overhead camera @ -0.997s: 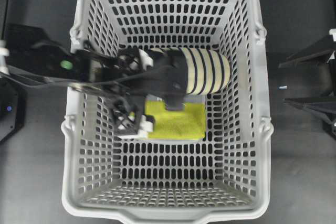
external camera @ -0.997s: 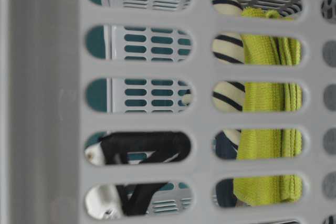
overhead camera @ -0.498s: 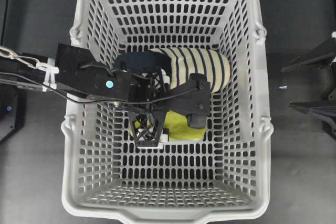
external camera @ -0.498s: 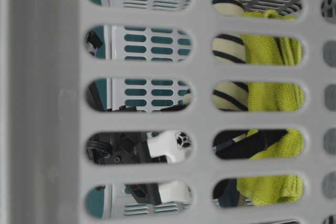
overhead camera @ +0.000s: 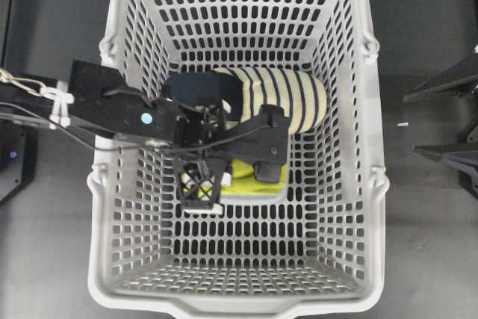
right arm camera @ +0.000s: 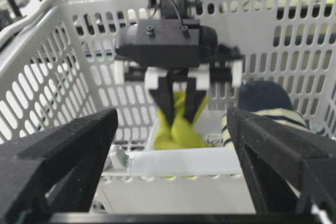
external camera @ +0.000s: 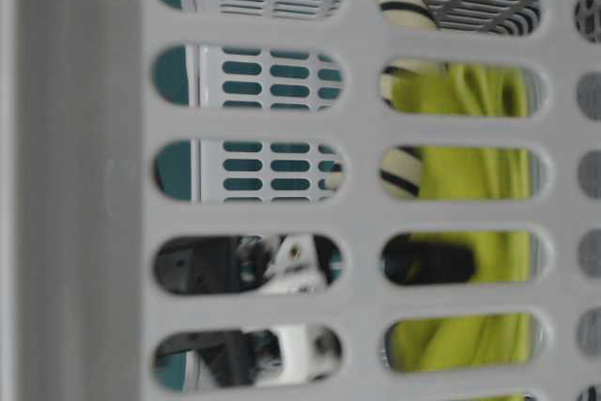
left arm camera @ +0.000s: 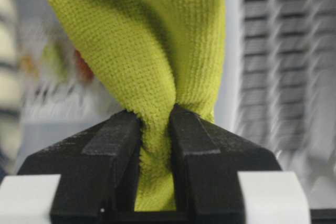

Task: Pick up the yellow cloth from the shopping basket with the left arm.
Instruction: 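Lift the gripped yellow cloth upward out of the basket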

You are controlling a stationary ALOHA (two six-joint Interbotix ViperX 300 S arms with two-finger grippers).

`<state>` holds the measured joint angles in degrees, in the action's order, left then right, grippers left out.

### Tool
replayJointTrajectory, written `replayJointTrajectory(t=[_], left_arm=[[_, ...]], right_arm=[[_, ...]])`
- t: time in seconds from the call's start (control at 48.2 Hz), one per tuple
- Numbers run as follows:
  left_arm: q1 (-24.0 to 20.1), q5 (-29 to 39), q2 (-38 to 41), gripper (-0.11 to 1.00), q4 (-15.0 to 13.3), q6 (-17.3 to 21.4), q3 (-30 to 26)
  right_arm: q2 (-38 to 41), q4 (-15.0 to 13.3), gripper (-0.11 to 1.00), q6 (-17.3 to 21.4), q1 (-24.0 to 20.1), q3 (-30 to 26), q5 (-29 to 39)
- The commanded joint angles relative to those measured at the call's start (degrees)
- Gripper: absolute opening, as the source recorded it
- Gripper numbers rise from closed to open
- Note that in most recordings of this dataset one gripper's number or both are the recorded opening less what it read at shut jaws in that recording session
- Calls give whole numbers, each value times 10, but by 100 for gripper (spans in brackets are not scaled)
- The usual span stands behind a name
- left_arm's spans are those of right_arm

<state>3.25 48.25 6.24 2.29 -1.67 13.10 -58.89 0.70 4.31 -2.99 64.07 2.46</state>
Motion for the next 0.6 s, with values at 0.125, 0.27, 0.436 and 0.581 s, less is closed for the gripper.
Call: replayJointTrajectory(t=[0.125, 0.27, 0.436, 0.581], left_arm=[[1, 68, -54, 14, 3, -2, -101], [4, 132, -62, 14, 3, -1, -192], [10, 225, -56, 14, 3, -1, -294], [15, 289, -37, 14, 2, -2, -346]], right_arm=[[3, 2, 80, 1, -2, -4, -8], [-2, 2, 80, 1, -2, 3, -8], [-9, 4, 80, 1, -2, 7, -9], [-14, 8, 80, 5, -2, 11, -9]])
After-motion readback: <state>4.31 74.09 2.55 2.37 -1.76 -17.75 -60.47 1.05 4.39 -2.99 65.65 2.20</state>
